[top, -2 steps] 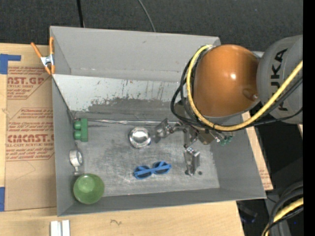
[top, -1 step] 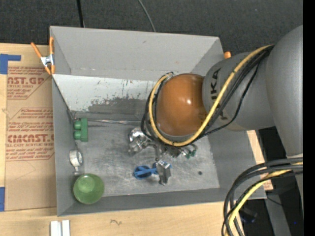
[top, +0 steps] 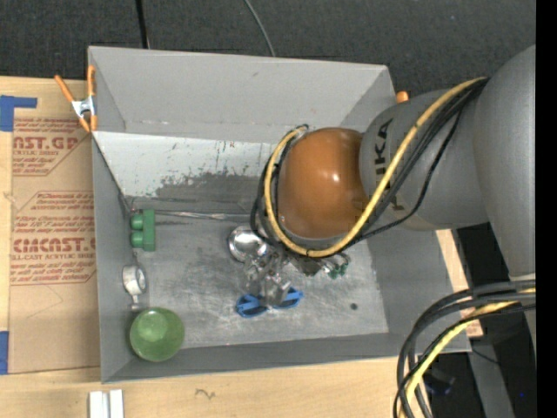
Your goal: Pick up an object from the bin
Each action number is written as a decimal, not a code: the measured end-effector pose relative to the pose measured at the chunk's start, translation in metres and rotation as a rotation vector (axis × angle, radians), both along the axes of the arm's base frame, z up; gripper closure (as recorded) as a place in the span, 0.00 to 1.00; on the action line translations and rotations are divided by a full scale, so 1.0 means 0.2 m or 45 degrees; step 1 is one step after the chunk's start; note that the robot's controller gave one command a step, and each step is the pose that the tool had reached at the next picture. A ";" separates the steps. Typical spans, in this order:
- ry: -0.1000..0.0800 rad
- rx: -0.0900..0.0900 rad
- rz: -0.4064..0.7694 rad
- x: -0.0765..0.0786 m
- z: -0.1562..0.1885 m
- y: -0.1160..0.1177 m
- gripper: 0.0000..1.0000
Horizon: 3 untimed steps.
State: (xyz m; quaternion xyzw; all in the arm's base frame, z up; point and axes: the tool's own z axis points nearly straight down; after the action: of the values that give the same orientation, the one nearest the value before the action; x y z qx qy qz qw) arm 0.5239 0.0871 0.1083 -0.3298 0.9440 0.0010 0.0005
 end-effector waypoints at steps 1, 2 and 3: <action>0.000 0.000 0.000 0.00 0.00 0.00 0.00; -0.004 0.003 -0.005 -0.05 -0.18 -0.03 0.00; -0.009 0.003 -0.005 -0.04 -0.17 -0.03 1.00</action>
Offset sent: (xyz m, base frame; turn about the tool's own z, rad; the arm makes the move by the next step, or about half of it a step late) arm 0.0000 0.0000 0.0000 0.0000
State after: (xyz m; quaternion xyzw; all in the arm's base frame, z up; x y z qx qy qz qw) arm 0.5158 0.0803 0.0751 -0.3280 0.9447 0.0009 0.0044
